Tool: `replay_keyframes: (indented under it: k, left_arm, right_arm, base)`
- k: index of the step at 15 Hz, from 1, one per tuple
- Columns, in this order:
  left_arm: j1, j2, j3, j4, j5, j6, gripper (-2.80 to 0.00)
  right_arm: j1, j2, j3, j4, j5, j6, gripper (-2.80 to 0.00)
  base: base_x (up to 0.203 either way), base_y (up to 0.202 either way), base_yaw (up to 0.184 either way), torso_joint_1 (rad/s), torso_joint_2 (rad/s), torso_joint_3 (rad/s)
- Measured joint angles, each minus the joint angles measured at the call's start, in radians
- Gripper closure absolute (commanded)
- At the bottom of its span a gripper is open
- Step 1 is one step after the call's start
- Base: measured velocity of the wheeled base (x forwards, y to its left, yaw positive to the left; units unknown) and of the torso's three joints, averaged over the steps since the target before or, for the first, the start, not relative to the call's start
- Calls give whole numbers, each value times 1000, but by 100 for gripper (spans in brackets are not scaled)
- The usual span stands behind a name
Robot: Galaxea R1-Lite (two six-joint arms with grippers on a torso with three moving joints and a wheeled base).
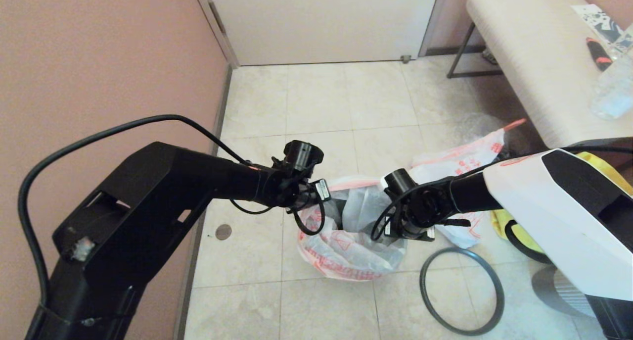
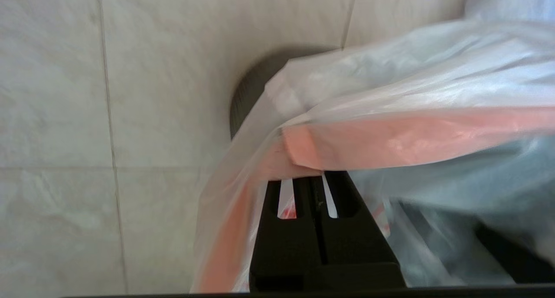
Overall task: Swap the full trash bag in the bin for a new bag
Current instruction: Put the new garbage bag on the trash can
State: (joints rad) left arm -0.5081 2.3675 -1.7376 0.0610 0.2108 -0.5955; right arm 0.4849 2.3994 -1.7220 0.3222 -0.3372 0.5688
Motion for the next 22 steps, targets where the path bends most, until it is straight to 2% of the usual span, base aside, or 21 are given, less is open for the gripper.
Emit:
replay_keyframes:
  k: [9, 12, 14, 17, 19, 22]
  left_arm:
    - [29, 83, -53, -20, 19, -31, 0]
    - [61, 123, -109, 57, 8, -30, 0]
    - [66, 124, -161, 205, -23, -30, 0]
    - [62, 96, -190, 379, -145, -23, 0]
    - [66, 89, -194, 391, -201, -21, 0]
    - [76, 92, -197, 391, -210, -22, 0]
  right_arm:
    - [5, -9, 62, -110, -15, -43, 0]
    - [-14, -10, 64, -149, -14, -61, 0]
    - [-36, -13, 59, -180, -17, -62, 0]
    - [-46, -18, 54, -191, -21, -62, 0]
    - [-47, -22, 53, -194, -23, -69, 0]
    - [-46, -28, 53, -251, -25, -82, 0]
  base:
    - [0, 0, 0, 0, 0, 0]
    - [0, 0, 0, 0, 0, 0]
    - [0, 0, 0, 0, 0, 0]
    - [0, 0, 0, 0, 0, 0]
    - [0, 0, 0, 0, 0, 0]
    - [0, 0, 0, 0, 0, 0]
